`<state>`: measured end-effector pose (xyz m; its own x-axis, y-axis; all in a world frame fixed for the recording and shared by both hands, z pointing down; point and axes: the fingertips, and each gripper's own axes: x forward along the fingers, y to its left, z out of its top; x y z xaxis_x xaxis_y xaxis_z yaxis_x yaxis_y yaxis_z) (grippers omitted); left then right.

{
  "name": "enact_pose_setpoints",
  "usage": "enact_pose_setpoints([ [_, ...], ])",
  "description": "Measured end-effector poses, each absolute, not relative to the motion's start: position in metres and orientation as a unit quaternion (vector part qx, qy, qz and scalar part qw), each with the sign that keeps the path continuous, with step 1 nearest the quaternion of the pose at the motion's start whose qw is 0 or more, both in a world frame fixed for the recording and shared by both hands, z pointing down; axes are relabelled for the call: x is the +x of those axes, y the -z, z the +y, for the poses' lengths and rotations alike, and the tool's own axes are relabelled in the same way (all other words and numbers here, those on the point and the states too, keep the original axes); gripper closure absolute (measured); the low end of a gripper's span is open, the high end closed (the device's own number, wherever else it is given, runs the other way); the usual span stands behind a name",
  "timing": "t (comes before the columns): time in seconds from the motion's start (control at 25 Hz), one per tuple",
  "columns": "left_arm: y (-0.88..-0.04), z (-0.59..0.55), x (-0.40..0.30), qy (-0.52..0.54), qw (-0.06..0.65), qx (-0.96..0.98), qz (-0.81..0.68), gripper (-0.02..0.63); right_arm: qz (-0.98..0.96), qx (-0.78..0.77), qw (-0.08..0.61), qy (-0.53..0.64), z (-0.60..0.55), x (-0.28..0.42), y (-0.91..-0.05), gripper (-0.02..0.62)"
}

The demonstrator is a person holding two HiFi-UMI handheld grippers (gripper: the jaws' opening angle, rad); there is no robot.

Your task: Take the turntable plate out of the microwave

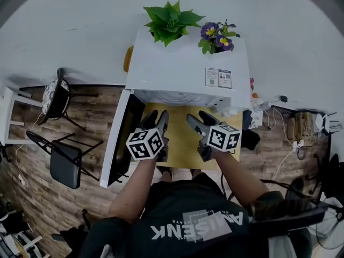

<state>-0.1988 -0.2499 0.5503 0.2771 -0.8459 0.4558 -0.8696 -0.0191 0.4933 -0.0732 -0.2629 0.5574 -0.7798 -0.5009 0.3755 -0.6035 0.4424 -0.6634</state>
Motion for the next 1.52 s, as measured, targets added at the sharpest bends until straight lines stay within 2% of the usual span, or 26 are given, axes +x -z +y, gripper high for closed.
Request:
enact_pose_setpoints([
  [0.4, -0.622, -0.274, -0.196, 0.013, 0.470, 0.658, -0.588, 0.422, -0.751, 0.421, 0.051, -0.506, -0.286, -0.065, -0.626, 0.313],
  [0.6, -0.640, -0.288, -0.193, 0.067, 0.524, 0.628, -0.572, 0.378, -0.726, 0.426, 0.034, -0.540, -0.297, -0.078, -0.640, 0.308],
  [0.68, -0.644, -0.294, -0.193, 0.095, 0.543, 0.618, -0.560, 0.361, -0.722, 0.421, 0.040, -0.548, -0.301, -0.084, -0.646, 0.282],
  [1.16, -0.675, -0.317, -0.197, 0.081, 0.552, 0.593, -0.581, 0.357, -0.654, 0.454, -0.003, -0.605, -0.324, -0.098, -0.670, 0.273],
  [1.4, -0.675, -0.318, -0.192, 0.081, 0.562, 0.603, -0.560, 0.357, -0.635, 0.462, -0.004, -0.620, -0.330, -0.096, -0.678, 0.273],
  [1.52, -0.674, -0.316, -0.188, 0.070, 0.560, 0.607, -0.559, 0.379, -0.633, 0.459, -0.006, -0.624, -0.328, -0.095, -0.679, 0.273],
])
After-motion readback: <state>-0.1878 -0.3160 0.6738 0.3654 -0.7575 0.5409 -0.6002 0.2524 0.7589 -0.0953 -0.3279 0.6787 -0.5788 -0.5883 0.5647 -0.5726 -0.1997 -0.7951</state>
